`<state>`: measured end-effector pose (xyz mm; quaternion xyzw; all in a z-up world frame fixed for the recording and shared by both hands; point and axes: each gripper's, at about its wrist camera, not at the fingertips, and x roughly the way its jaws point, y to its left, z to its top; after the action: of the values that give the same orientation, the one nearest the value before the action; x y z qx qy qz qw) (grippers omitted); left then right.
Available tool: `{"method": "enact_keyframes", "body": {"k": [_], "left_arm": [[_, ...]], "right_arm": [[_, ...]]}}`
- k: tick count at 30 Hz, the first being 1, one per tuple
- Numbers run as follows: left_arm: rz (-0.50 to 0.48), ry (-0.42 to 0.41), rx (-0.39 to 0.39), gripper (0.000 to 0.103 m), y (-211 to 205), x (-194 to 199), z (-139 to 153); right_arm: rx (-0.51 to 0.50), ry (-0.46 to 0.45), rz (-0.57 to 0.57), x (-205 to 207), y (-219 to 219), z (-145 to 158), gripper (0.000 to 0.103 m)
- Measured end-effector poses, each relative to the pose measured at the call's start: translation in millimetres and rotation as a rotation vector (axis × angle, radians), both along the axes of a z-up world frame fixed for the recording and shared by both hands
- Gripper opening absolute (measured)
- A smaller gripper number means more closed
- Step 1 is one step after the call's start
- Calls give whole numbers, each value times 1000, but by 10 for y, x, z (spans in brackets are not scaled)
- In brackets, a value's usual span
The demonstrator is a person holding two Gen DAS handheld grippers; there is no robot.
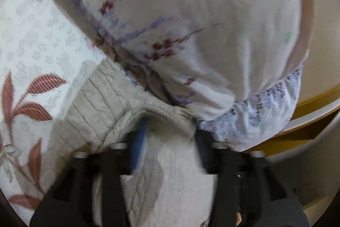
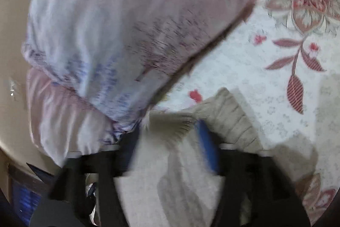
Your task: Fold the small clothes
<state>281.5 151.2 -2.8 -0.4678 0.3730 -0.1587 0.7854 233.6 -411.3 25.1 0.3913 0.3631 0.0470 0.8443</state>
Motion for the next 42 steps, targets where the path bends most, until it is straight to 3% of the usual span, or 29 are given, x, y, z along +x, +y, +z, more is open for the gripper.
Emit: {"method": "enact_keyframes", "body": {"k": [3, 5, 8, 13, 18, 20, 23, 35, 42], "left_arm": [[-9, -45, 55, 57, 45, -130, 144], [-10, -66, 154, 57, 71, -262, 238], [-25, -81, 327, 51, 29, -444, 311], [-84, -67, 458, 43, -23, -631, 237], [-118, -53, 499, 33, -32, -722, 114], [-133, -43, 519, 27, -78, -739, 77], [-149, -33, 539, 9, -108, -754, 52], [-179, -30, 516, 6, 18, -906, 110], [-181, -34, 580, 9, -47, -896, 55]], "right_arm": [[-92, -64, 29, -189, -3, 187, 76], [-154, -69, 42, -326, -23, 239, 68], [-233, -44, 68, -461, -21, 256, 54], [-330, 1, 159, -655, 57, 175, 49], [-388, 65, 204, -705, 134, 32, 41], [-419, 102, 206, -699, 152, -45, 25], [-407, 85, 196, -749, 134, -28, 13], [-380, 81, 151, -1065, 42, 53, 10], [-440, 135, 136, -1028, 129, -72, 11]]}}
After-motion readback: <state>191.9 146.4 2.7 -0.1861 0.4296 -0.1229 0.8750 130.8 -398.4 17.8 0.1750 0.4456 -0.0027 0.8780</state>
